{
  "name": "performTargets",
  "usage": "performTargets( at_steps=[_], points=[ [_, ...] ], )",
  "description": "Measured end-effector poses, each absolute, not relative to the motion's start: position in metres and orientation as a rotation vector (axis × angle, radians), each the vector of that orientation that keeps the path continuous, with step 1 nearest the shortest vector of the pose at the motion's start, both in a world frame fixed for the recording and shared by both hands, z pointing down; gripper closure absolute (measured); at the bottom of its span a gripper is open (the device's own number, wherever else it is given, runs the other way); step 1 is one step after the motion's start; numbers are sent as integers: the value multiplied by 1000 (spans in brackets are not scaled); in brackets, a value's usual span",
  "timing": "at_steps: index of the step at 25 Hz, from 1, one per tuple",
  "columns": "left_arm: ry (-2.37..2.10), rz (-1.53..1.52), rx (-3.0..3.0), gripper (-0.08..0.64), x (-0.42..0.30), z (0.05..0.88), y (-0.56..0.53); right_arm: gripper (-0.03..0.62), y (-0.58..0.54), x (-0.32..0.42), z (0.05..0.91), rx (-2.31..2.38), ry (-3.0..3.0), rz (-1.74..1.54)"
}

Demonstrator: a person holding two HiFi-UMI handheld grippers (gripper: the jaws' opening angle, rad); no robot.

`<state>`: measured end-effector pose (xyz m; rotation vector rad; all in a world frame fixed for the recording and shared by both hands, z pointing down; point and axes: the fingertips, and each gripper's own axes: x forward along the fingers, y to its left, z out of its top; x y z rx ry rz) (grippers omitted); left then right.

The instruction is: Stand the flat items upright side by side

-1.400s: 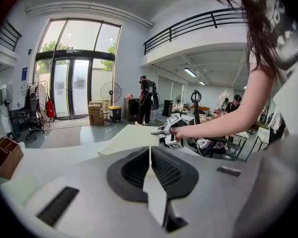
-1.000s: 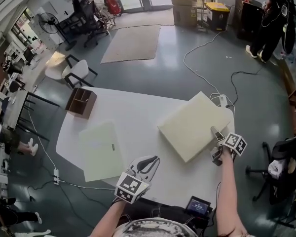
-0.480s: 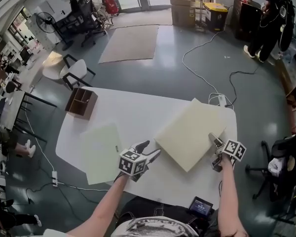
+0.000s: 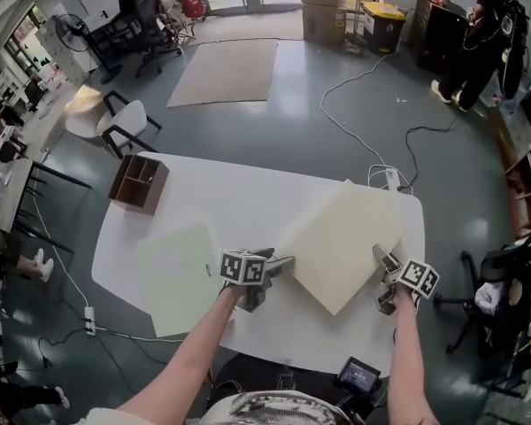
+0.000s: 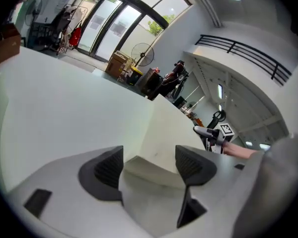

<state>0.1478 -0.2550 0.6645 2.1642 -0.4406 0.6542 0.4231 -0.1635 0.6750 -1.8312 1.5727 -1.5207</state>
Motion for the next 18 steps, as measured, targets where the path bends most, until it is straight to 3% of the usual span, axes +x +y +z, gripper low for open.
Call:
performTargets(
  at_steps=[18],
  points=[
    [-82, 877, 2495, 278, 153, 653, -244, 262, -156, 402, 596, -2033, 1736, -1191]
  ],
)
